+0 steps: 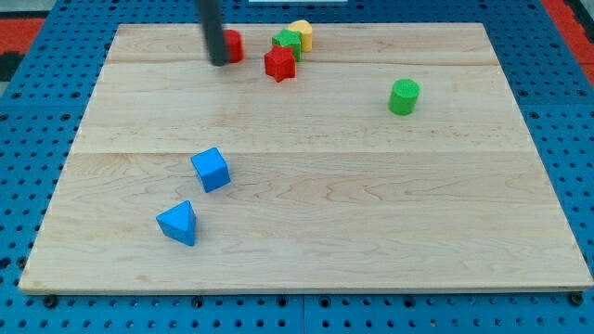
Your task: Move blue triangle along with blue cube a bit up
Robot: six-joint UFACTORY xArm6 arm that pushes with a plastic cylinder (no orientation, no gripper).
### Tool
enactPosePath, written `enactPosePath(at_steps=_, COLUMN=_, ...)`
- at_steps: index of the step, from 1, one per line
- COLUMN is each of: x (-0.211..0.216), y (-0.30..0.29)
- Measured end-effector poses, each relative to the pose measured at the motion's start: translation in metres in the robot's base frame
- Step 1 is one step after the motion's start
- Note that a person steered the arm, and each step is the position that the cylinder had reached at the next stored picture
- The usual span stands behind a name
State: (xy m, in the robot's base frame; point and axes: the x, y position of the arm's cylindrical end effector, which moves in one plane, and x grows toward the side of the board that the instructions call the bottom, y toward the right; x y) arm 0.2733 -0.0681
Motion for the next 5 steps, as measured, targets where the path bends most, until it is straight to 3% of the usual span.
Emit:
enactPosePath(at_steps=1, x=0.065, y=-0.003)
enactPosePath(at_steps=2, x=0.167, y=0.012)
enactPosePath(at_steps=3, x=0.244, y=0.064)
enactPosePath(at_steps=4, x=0.324, y=-0.009)
enactPosePath(at_steps=5, x=0.327, y=-0.087)
